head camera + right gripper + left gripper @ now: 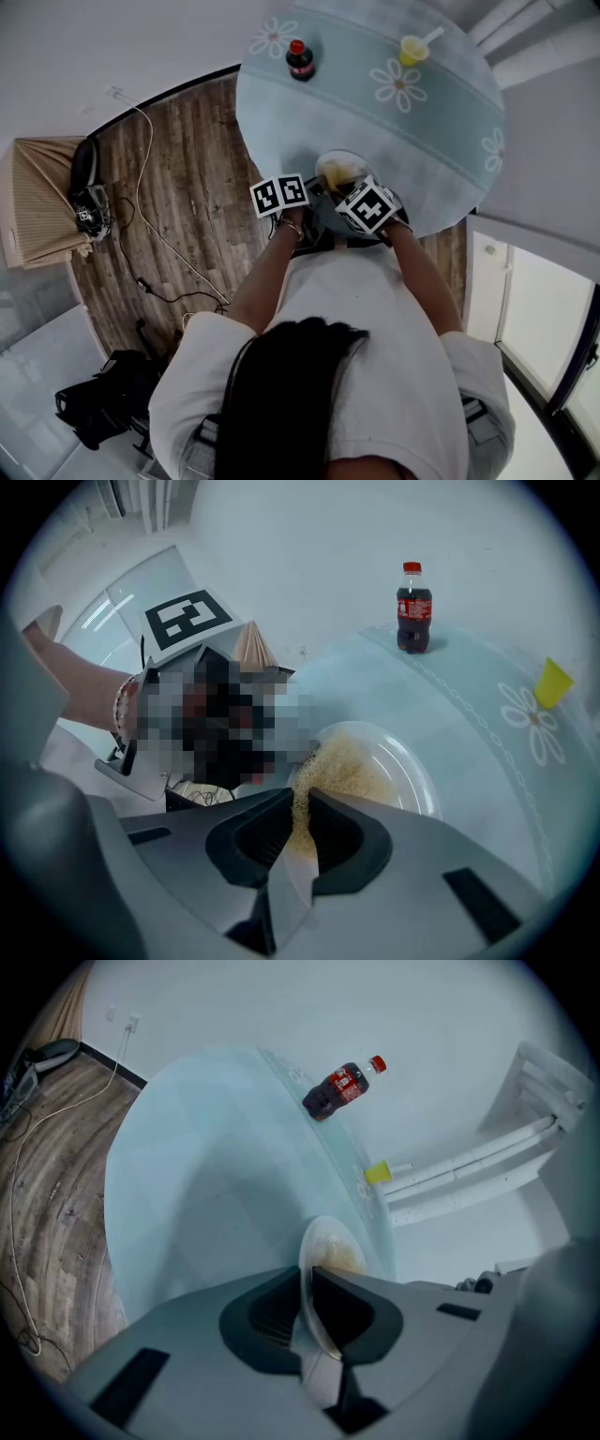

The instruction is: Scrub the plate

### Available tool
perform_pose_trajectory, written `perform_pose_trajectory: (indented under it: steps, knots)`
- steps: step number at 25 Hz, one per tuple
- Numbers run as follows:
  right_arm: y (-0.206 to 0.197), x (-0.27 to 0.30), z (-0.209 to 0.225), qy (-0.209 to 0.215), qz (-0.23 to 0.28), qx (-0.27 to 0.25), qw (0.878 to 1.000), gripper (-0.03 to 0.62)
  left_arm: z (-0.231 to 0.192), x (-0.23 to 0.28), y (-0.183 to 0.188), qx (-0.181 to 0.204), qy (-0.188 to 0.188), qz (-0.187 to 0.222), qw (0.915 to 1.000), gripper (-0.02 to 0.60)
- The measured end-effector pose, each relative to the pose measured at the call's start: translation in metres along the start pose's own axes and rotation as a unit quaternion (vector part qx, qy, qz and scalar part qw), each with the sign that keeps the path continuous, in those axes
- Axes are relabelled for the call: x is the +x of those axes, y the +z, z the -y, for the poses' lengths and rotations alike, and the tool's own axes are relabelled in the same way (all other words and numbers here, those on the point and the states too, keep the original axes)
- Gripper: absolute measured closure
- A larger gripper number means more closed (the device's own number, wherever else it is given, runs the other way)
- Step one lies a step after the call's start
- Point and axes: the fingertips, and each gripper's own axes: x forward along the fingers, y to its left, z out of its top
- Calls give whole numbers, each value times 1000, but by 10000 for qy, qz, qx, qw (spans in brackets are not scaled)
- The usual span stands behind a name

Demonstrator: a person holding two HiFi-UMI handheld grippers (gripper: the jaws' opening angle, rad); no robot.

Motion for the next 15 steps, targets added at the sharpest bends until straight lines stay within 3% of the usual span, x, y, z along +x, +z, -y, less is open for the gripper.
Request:
perform_pose_trajectory:
  steps: [15]
  knots:
    - [-30, -16, -10, -196, -24, -9, 9998, 533, -1, -1, 0, 10, 118, 137, 9998, 537]
